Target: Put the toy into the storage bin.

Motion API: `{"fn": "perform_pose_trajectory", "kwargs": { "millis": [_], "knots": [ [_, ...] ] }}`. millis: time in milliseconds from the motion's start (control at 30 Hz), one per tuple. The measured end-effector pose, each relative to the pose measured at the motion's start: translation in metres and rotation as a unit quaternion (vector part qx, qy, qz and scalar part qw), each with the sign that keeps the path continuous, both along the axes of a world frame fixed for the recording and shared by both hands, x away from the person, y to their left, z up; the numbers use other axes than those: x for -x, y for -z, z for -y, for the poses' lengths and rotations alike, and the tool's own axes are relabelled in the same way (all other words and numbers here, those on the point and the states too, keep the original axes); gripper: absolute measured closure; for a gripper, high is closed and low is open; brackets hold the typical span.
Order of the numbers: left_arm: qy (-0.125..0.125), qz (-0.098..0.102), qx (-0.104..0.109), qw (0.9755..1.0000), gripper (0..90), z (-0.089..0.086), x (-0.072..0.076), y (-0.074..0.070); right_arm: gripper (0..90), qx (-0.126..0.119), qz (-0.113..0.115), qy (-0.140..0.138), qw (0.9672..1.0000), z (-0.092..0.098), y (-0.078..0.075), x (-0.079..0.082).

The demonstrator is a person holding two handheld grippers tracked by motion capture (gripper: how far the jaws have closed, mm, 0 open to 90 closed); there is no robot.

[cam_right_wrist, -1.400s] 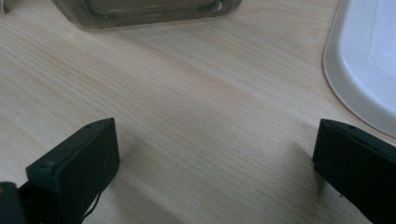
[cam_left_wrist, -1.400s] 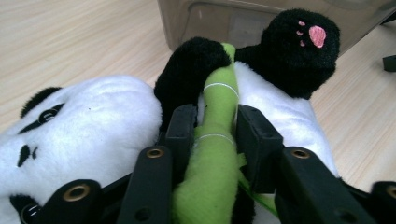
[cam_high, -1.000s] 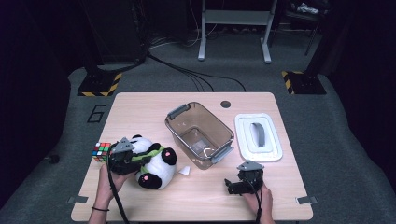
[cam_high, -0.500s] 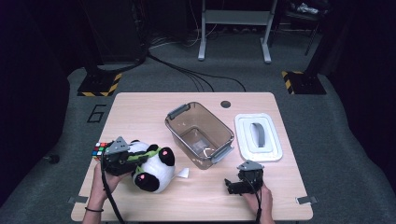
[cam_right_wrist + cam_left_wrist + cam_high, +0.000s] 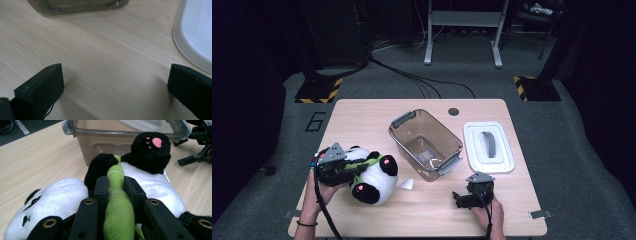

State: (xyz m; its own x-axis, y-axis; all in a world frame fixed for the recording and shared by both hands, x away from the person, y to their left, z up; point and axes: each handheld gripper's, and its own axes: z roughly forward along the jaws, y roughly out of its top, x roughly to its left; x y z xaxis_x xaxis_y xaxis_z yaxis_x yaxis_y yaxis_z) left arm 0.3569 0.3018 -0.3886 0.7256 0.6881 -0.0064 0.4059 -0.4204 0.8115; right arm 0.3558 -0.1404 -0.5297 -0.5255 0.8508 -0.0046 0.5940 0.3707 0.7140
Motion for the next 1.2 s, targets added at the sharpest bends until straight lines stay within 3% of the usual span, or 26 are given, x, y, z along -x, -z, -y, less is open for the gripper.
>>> {"fn": "perform_pose_trajectory", "kwargs": {
  "millis": [533, 700, 933, 1200],
  "knots": [
    [0.006, 0.024, -0.006, 0.9997, 74.1, -0.003, 0.0, -0.027, 0.0, 0.0, 0.0, 0.0, 1.0, 0.0, 0.0, 0.0],
    [0.012, 0.033, -0.016, 0.9992, 74.1, -0.003, 0.0, -0.039, 0.0, 0.0, 0.0, 0.0, 1.0, 0.0, 0.0, 0.0],
    [0.016, 0.045, -0.011, 0.9988, 74.1, -0.002, -0.002, -0.056, 0.0, 0.0, 0.0, 0.0, 1.0, 0.0, 0.0, 0.0],
    [0.029, 0.065, -0.028, 0.9971, 74.0, 0.003, -0.008, -0.078, 0.0, 0.001, 0.0, -0.001, 1.0, 0.0, 0.0, 0.0]
  ]
}}
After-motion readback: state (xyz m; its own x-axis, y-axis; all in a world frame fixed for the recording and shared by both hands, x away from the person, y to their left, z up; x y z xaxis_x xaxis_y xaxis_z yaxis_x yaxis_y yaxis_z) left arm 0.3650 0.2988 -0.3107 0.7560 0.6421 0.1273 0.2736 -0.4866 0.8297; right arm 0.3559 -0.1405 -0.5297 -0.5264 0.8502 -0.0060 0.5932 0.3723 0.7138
